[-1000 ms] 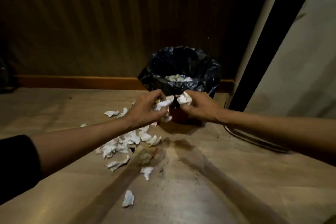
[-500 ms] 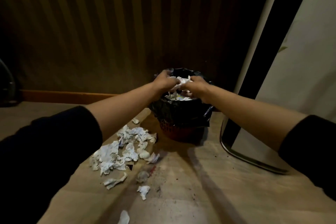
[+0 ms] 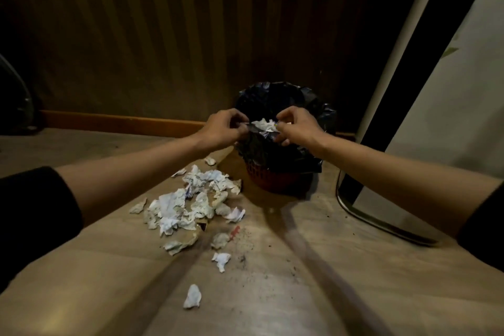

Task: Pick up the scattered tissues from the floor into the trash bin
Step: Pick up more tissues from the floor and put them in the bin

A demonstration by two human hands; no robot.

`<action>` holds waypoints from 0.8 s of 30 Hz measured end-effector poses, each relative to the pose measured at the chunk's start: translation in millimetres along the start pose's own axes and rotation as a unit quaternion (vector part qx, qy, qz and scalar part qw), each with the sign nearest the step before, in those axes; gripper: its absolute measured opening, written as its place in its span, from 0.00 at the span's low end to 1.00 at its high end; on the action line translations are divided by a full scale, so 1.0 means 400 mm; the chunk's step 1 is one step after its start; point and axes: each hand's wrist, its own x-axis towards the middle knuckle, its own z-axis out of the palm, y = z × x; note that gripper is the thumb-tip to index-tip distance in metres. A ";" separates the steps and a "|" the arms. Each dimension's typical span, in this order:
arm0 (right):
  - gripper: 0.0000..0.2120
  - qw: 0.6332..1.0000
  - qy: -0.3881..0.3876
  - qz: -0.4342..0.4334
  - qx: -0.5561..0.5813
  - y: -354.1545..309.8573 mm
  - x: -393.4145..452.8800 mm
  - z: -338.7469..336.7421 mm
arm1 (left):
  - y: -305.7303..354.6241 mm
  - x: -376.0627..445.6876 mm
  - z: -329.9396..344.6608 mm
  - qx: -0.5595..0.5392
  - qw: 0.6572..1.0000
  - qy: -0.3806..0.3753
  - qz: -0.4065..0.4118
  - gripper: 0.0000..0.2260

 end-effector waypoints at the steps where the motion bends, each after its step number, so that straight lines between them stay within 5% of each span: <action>1: 0.15 0.999 -0.018 -0.031 -0.032 0.004 -0.016 0.025 | -0.018 -0.024 -0.001 0.018 1.000 -0.014 -0.004 0.09; 6: 0.14 0.957 -0.125 -0.168 -0.200 0.048 -0.049 0.152 | -0.145 -0.118 0.030 0.113 0.988 -0.086 -0.055 0.07; 18: 0.13 0.888 -0.307 -0.100 -0.326 0.300 0.031 0.402 | -0.482 -0.178 0.073 0.397 0.872 -0.261 -0.115 0.09; 24: 0.14 0.836 -0.389 -0.156 -0.354 0.368 0.008 0.519 | -0.611 -0.214 0.049 0.382 0.868 -0.272 -0.163 0.09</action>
